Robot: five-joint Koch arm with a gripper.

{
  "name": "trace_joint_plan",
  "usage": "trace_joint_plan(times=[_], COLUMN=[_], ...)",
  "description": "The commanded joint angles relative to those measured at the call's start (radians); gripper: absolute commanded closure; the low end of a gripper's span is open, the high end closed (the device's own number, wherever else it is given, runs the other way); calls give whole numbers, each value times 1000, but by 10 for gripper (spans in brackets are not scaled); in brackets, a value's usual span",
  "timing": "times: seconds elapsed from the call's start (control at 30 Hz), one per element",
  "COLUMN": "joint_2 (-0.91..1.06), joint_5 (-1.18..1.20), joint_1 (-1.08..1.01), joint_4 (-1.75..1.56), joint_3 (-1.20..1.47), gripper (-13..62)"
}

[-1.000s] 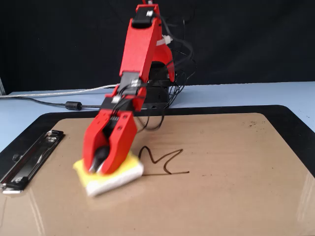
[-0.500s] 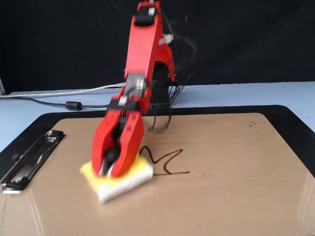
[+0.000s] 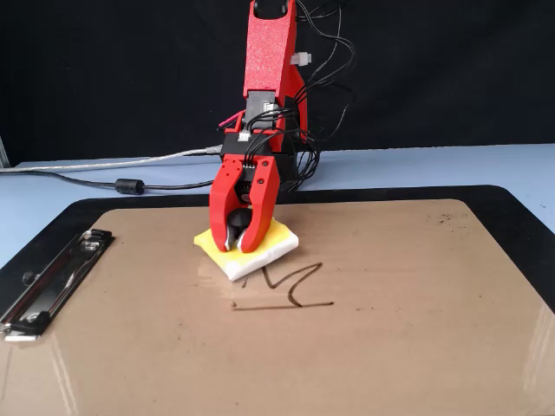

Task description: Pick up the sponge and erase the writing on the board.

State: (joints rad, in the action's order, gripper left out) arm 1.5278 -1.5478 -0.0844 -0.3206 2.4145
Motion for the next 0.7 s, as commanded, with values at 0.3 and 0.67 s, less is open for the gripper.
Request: trace_joint_plan(times=[0.3, 0.67], joint_2=[-351, 166], joint_5=[-9, -12], joint_1=[60, 64], joint_4=[94, 140], joint_3=[-411, 66], gripper=[574, 574])
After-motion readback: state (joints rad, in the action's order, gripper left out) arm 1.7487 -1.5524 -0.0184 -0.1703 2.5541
